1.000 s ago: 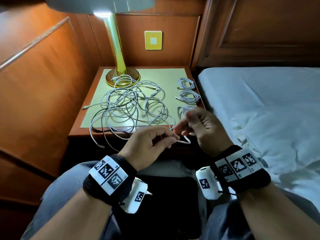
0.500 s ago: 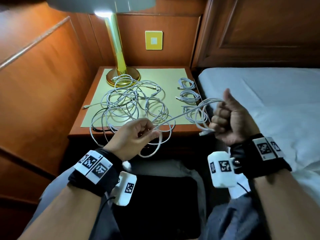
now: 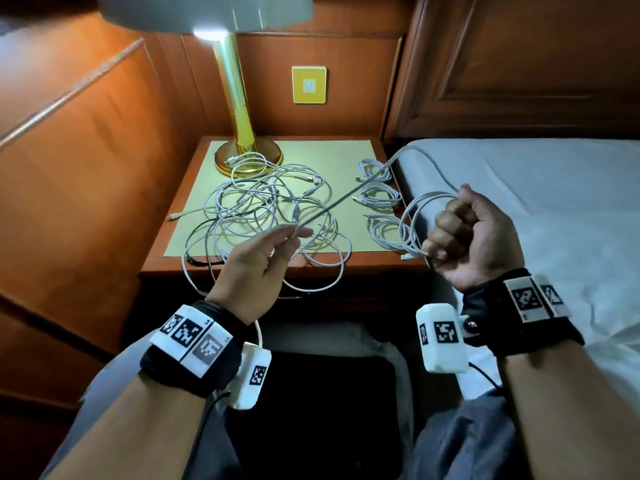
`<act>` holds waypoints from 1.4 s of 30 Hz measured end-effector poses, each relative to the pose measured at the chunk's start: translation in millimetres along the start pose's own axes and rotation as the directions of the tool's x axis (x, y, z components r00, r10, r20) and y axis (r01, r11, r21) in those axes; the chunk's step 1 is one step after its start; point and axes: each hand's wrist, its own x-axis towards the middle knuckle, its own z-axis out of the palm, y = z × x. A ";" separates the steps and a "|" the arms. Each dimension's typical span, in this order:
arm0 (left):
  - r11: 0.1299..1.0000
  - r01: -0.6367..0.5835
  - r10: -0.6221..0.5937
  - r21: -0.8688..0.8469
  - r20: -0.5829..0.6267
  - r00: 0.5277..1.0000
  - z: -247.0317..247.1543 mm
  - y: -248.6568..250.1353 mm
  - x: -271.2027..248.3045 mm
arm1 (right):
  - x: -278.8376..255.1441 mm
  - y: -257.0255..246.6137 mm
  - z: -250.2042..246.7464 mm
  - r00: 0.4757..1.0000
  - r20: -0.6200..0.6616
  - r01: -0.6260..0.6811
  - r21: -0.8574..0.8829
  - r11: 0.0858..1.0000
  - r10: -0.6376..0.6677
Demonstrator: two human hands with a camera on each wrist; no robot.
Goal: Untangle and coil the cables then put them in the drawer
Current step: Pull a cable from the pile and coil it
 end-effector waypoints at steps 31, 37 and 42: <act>0.957 0.023 -0.133 0.289 0.368 0.920 28.1 1.1 -11.6 | -1.7 40.5 12.3 0.978 0.142 0.208 -0.578 0.789 -0.154; 0.974 -0.015 -0.042 0.225 0.246 0.968 25.8 -3.7 -13.3 | -5.1 26.5 13.9 0.995 0.096 0.063 -0.331 0.941 -0.033; 0.958 -0.249 0.231 0.143 0.132 0.964 21.3 2.4 -10.4 | -2.8 18.3 6.0 0.993 0.107 -0.011 -0.272 0.962 0.041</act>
